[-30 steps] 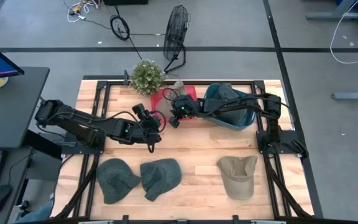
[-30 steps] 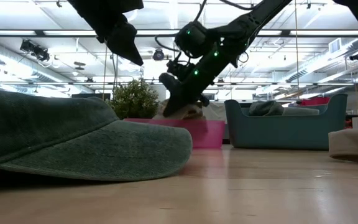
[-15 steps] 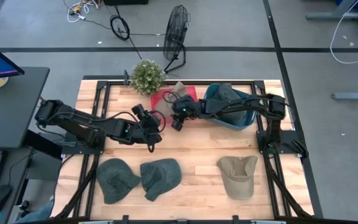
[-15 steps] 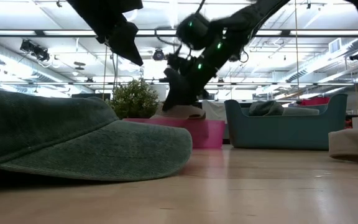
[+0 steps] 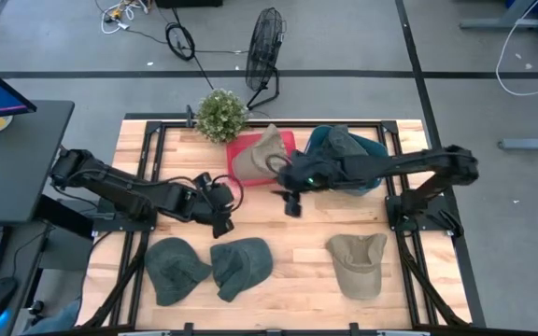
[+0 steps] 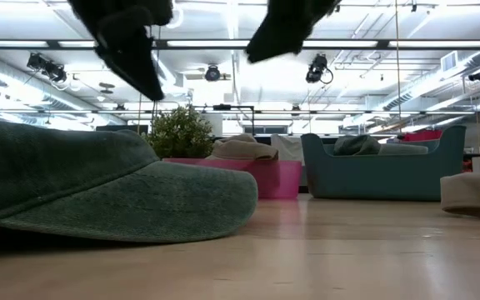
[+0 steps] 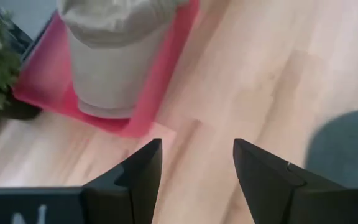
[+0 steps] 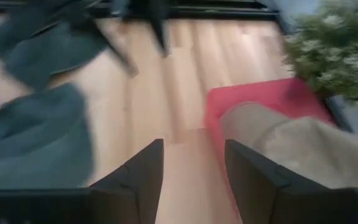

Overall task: Pick & Place hat
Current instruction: Put the left black cap into the blue bin

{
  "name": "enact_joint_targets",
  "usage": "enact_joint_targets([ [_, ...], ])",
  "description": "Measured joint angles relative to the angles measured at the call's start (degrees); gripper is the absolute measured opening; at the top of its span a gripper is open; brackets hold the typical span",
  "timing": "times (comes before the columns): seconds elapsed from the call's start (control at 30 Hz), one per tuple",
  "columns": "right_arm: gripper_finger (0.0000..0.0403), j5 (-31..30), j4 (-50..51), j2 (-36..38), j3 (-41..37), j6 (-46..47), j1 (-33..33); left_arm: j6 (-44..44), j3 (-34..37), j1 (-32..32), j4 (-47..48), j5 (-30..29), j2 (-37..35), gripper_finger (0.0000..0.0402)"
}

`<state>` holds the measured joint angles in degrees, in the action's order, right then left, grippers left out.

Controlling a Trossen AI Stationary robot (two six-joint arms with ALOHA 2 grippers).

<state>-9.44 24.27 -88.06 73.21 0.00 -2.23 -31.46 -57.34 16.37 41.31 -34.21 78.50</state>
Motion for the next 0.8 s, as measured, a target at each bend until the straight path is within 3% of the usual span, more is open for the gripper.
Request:
enact_joint_targets([
  [0.27,0.0172,0.0,14.4,2.9,-0.4,5.8,-9.5,-9.0,0.0,8.2,-0.3,7.0,-0.8,0.0202],
  [0.5,0.0171,0.0,11.4,2.9,-4.4,8.4,-15.2,-36.2,0.0,12.9,-5.8,9.6,2.6,0.0201],
  [0.8,0.0171,0.0,6.4,2.9,-10.4,8.7,-19.3,-46.3,0.0,16.6,-14.6,10.1,11.9,0.0201],
])
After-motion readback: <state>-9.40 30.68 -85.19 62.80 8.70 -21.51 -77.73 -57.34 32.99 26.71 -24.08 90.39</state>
